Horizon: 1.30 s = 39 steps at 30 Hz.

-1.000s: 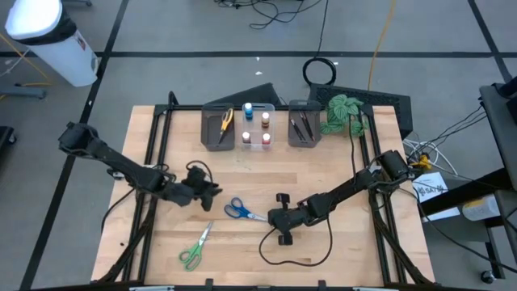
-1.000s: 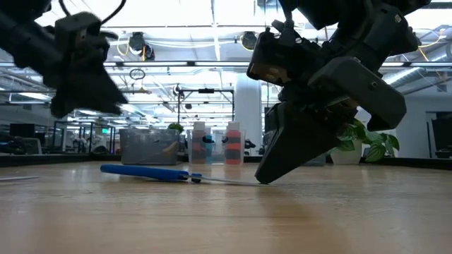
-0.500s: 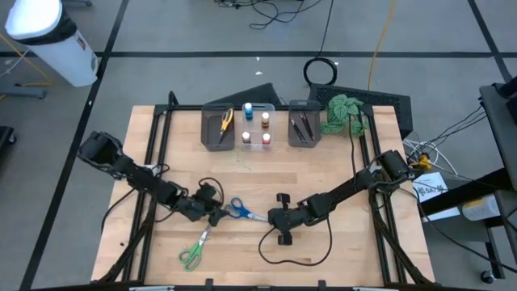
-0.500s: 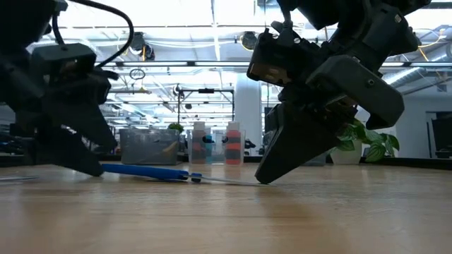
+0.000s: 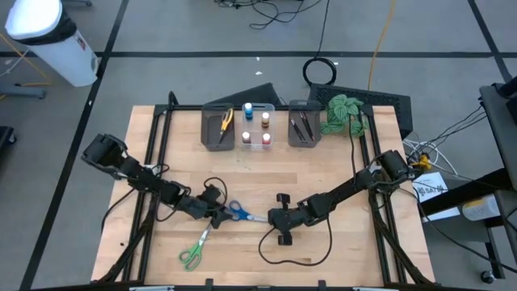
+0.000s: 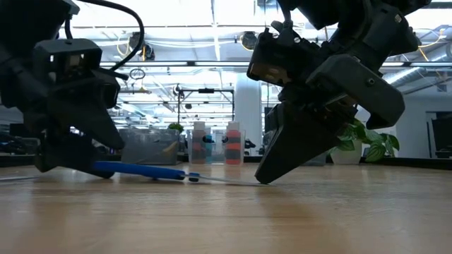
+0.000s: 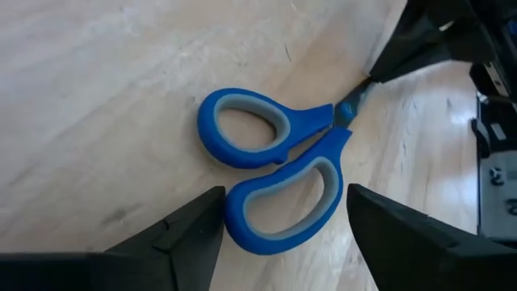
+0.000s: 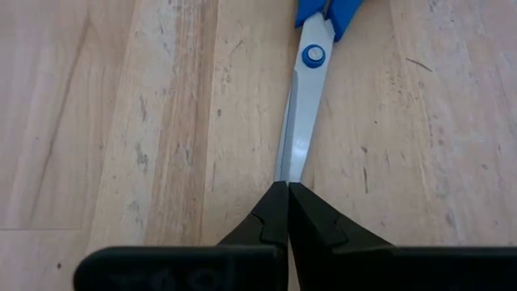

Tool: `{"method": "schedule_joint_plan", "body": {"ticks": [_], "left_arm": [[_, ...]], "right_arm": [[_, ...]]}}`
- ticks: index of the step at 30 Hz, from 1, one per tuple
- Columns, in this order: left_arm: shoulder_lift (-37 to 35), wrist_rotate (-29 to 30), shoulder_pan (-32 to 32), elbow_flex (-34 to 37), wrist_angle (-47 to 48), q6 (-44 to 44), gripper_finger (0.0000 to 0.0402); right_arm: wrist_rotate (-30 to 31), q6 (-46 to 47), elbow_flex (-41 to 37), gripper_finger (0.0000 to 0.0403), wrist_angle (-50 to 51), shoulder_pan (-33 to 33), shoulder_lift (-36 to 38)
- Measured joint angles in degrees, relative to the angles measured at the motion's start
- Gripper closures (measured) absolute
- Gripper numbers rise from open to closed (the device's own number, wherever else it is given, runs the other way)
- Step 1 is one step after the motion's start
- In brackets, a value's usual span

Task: Pick & Place Paint Supplies
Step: Put the blue scissors into the left black bin

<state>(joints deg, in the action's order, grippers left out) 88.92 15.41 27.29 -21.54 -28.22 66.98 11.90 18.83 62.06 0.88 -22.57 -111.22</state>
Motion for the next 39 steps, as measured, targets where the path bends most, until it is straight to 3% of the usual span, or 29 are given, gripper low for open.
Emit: {"method": "schedule_joint_plan", "body": {"ticks": [7, 15, 22, 32, 39], "left_arm": [[0.0, -1.0, 0.1, 0.0, -0.2, -1.8, 0.0161], [0.1, -0.9, 0.2, 0.0, 1.6, -6.0, 0.0219], [4.5, 1.6, 0.3, -0.1, -0.1, -10.9, 0.0275], [6.8, 1.8, 0.3, -0.2, -0.4, -14.2, 0.0318], [6.9, 1.8, 0.2, -0.1, -0.7, -15.7, 0.0390]], "right_arm": [[0.0, 0.0, 0.0, 0.0403, 0.0, 0.0, 0.0], [0.1, 0.0, 0.0, 0.0403, -0.2, 0.0, 0.0], [0.1, 0.0, 0.0, 0.0403, -0.2, 0.0, 0.0], [0.3, 0.0, 0.0, 0.0403, -0.2, 0.0, 0.0], [0.3, -0.2, 0.0, 0.0403, -0.2, 0.0, 0.0]]}}
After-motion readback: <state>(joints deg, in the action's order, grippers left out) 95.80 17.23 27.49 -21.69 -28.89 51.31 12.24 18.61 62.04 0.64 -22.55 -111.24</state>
